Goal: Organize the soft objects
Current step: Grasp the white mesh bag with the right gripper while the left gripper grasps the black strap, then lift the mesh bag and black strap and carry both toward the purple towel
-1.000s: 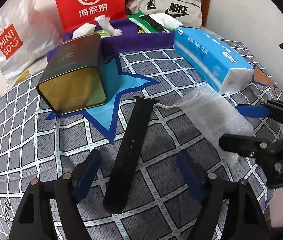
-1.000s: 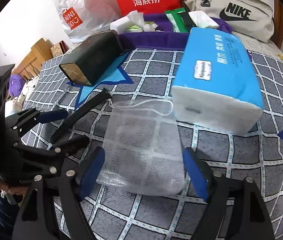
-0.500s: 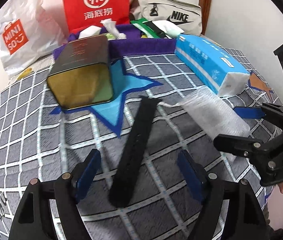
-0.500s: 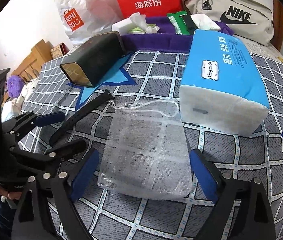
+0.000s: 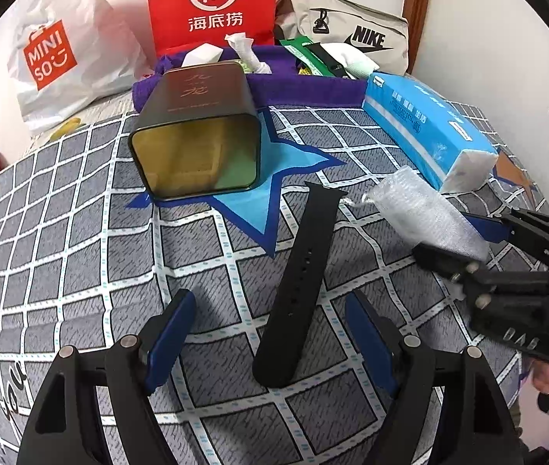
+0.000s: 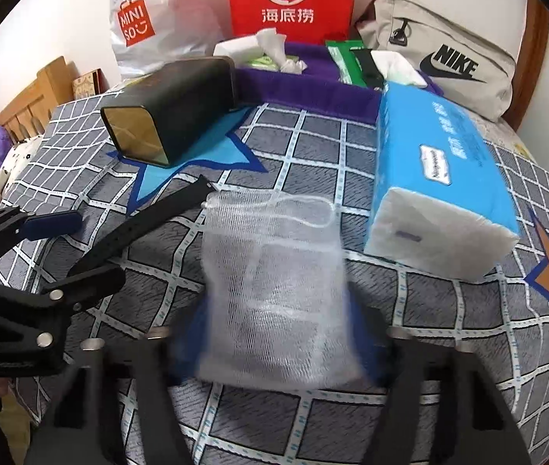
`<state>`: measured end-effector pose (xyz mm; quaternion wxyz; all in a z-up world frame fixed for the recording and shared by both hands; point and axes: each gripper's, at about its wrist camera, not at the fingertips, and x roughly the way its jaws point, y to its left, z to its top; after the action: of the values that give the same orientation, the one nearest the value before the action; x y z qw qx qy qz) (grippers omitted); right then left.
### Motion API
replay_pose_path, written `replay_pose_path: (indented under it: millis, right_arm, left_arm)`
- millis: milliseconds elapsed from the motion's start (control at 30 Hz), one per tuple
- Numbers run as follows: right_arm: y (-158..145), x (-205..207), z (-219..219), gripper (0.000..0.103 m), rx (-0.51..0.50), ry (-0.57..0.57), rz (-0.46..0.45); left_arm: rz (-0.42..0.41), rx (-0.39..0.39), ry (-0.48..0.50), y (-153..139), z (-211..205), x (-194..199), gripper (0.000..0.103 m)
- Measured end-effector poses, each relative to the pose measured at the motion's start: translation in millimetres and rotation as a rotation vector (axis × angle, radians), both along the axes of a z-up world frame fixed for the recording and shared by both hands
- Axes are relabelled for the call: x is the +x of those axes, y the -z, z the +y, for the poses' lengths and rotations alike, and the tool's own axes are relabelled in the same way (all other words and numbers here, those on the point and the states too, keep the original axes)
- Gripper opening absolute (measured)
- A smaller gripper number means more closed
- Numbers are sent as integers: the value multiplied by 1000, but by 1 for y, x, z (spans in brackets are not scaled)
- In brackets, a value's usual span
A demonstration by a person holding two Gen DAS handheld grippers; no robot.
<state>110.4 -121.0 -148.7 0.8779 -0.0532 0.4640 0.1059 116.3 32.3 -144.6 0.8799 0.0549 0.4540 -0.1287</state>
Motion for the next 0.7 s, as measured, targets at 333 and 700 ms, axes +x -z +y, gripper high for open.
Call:
replay_pose_path:
  millis: [333, 700]
  right_arm:
    - [-4, -6, -33, 9, 107, -23, 41]
    - [-3, -14, -39, 8, 124, -32, 38]
  left_arm:
    - [-27, 27, 63, -1, -16, 12, 50]
    - [-5, 33, 100, -3, -25, 15, 21]
